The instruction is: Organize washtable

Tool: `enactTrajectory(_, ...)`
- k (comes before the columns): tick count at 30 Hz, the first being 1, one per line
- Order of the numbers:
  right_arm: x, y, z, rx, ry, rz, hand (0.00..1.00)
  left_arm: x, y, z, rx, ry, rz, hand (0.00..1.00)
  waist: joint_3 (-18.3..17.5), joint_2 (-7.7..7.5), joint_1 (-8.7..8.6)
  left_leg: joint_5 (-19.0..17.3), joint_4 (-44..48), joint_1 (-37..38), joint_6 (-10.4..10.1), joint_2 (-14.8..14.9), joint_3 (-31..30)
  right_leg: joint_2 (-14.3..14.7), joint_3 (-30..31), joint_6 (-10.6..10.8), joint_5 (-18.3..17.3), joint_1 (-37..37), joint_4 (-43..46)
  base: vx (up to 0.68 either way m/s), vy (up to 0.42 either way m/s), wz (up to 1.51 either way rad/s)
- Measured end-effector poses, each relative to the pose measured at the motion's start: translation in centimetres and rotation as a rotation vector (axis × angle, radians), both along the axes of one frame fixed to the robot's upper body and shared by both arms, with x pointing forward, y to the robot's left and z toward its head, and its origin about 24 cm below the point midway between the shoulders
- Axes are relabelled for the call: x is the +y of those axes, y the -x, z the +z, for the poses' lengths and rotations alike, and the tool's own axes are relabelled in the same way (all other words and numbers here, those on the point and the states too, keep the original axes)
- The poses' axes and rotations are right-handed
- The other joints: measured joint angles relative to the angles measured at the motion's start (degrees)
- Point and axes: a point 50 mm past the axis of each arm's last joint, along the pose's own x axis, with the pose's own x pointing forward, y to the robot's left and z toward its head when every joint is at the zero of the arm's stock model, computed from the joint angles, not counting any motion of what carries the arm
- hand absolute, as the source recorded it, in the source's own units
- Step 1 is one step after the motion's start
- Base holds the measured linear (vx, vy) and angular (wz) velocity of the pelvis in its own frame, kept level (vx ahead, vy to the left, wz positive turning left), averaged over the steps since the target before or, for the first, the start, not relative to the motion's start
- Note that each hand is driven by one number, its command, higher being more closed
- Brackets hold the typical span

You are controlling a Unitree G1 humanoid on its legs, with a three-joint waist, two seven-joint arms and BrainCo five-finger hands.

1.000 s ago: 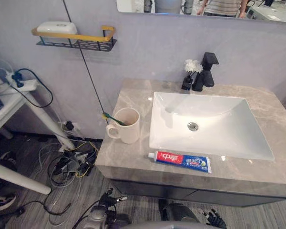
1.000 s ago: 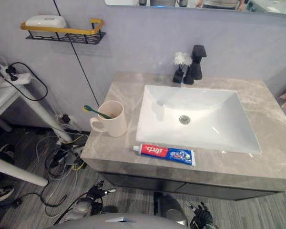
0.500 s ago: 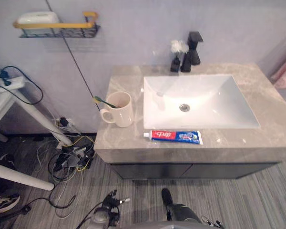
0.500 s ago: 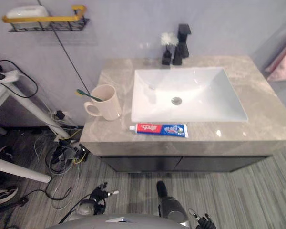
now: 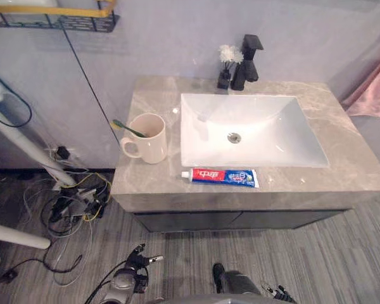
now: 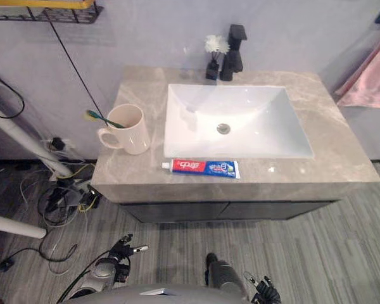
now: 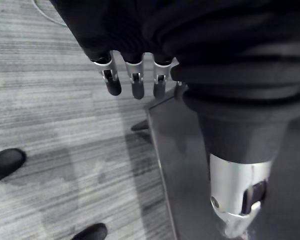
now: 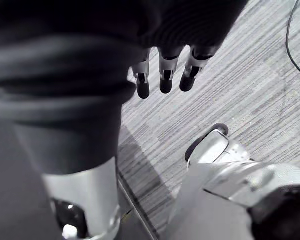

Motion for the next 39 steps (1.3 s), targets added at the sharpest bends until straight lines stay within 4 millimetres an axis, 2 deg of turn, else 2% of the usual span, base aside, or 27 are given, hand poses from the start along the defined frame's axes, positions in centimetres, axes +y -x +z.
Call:
enactTrajectory(3,0.1,0.1,0.0,0.004,-0.003,0.004,0.0,-0.7,0.6,-0.4,0.023,0.023,0.0,0.0,-0.58,0.46,-0.11,1.25,-1.62,0.54,-0.54,0.75,0.28,1.02,0.36,-0.58,3.11,2.08,-4.96,0.3,-0.049,-0.21)
enactTrajectory(6,0.3,0.0,0.0,0.002,-0.003,0.025,0.0,-1.5,0.9,-0.7,0.037,0.045,-0.002,0.0,-0.8,0.26,-0.05,1.8,-2.91,2.71,-0.79,0.88,1.82,1.45,1.62,-0.66,6.2,5.16,-9.65,0.06,-0.002,-0.26)
enactTrajectory(11,0.7,0.5,-0.2,0.02,-0.013,0.058,0.0,-1.2,1.6,-0.9,0.06,0.039,0.004,0.0,-2.06,-1.14,0.78,1.89,-3.09,4.1,-0.65,0.12,4.48,1.12,4.15,-0.24,10.58,7.94,-15.85,-0.09,0.023,-0.29)
enactTrajectory(13,0.8,1.1,-0.3,0.034,-0.017,0.056,0.0,-1.2,2.3,-1.2,0.088,0.04,0.008,0.0,-2.33,-1.57,0.77,1.89,-3.26,4.06,-0.65,-0.19,5.08,0.77,4.96,-0.05,11.65,8.32,-17.42,-0.09,0.011,-0.2)
enactTrajectory(19,0.9,2.8,-0.4,0.079,-0.026,0.051,0.0,-1.2,2.5,-1.3,0.096,0.04,0.008,0.0,-2.24,-1.36,0.76,1.9,-3.32,4.0,-0.74,-0.29,6.02,0.44,6.18,0.22,13.06,8.71,-19.79,-0.03,-0.004,-0.11)
enactTrajectory(24,0.5,2.8,-0.4,0.073,-0.021,0.022,0.0,-1.5,2.2,-1.3,0.088,0.05,0.011,0.0,-1.68,-0.42,0.62,2.14,-4.07,4.02,-0.87,-0.4,5.52,0.43,5.38,0.2,13.05,8.57,-19.79,0.04,0.003,0.05)
enactTrajectory(29,0.1,2.8,-0.3,0.064,-0.008,-0.016,0.0,-1.0,1.8,-1.1,0.051,0.08,0.165,0.0,-1.1,0.86,0.65,2.37,-4.19,4.14,-0.74,-0.65,3.28,-0.24,2.77,0.21,13.04,9.25,-19.79,0.06,0.013,0.2)
enactTrajectory(34,0.0,2.8,-0.2,0.066,0.007,-0.024,0.0,-0.7,0.7,-0.3,-0.067,0.141,0.399,0.0,-0.92,1.14,0.68,2.85,-4.16,3.77,0.02,-1.48,0.6,-1.28,-0.17,0.2,13.0,10.34,-19.85,-0.03,0.02,0.28)
enactTrajectory(38,0.1,2.8,-0.2,0.065,0.022,-0.018,0.0,1.1,-1.6,2.5,-0.294,0.143,0.569,0.0,-1.1,0.86,0.78,3.69,-4.19,2.07,0.66,-2.35,-1.6,-2.93,-2.47,0.11,12.84,10.09,-20.17,-0.1,0.015,0.28)
enactTrajectory(39,0.1,2.8,-0.2,0.067,0.023,-0.009,0.0,2.2,-2.4,3.7,-0.372,0.129,0.623,0.0,-1.1,0.85,0.83,3.8,-4.32,1.66,0.68,-2.39,-2.07,-3.07,-2.96,0.1,12.84,10.05,-20.2,-0.1,-0.012,0.17)
